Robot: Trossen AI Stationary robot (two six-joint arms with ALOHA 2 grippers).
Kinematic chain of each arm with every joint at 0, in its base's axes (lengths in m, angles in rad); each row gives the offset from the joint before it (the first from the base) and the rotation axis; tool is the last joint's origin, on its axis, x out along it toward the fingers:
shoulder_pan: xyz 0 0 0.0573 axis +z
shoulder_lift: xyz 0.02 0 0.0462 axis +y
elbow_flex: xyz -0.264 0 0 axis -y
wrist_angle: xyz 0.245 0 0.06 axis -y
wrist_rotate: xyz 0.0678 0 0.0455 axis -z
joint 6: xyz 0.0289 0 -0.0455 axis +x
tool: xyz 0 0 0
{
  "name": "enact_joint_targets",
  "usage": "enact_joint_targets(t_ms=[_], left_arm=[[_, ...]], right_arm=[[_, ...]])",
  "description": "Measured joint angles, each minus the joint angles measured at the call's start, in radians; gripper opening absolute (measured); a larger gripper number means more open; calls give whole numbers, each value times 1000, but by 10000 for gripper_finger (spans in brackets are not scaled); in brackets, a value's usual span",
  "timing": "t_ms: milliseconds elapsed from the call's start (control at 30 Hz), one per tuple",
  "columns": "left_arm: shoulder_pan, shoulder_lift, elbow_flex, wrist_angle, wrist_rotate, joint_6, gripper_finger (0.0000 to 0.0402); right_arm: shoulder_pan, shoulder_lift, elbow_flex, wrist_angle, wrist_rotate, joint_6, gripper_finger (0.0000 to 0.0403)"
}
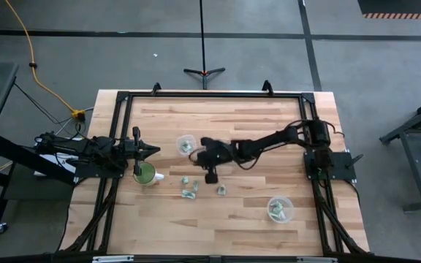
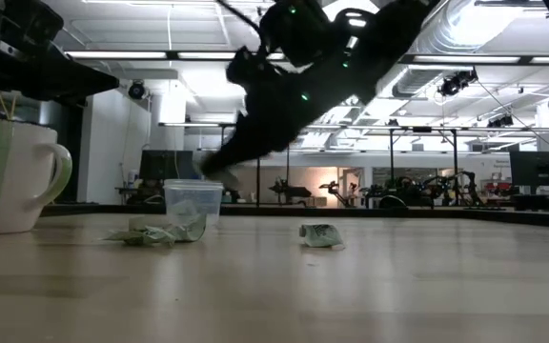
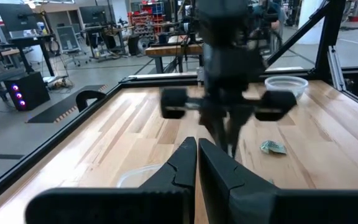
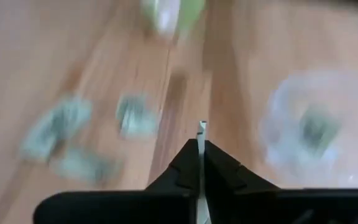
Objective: Pick and place items into bin
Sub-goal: Put the green stevia packet into the top transparent bin
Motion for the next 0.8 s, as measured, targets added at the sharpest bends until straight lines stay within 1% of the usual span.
enact_joint_targets(t_ms=[100,167,300,367,567,800], left_arm=[[0,0,0,0,0,0,51],[0,0,0,0,0,0,51],[0,0,0,0,0,0,51],[0,0,0,0,0,0,51],[0,0,0,0,0,0,51],[0,0,0,1,0,0,51]], right_arm=[[-54,0,0,131,-19,7,7],[-96,0,0,192,-20,47,3],[-178,0,0,255,-45,273,3],[-207,0,0,255,-54,332,2],[-217,36,0,390,-148,405,2],[-217,73,0,408,-137,399,2]])
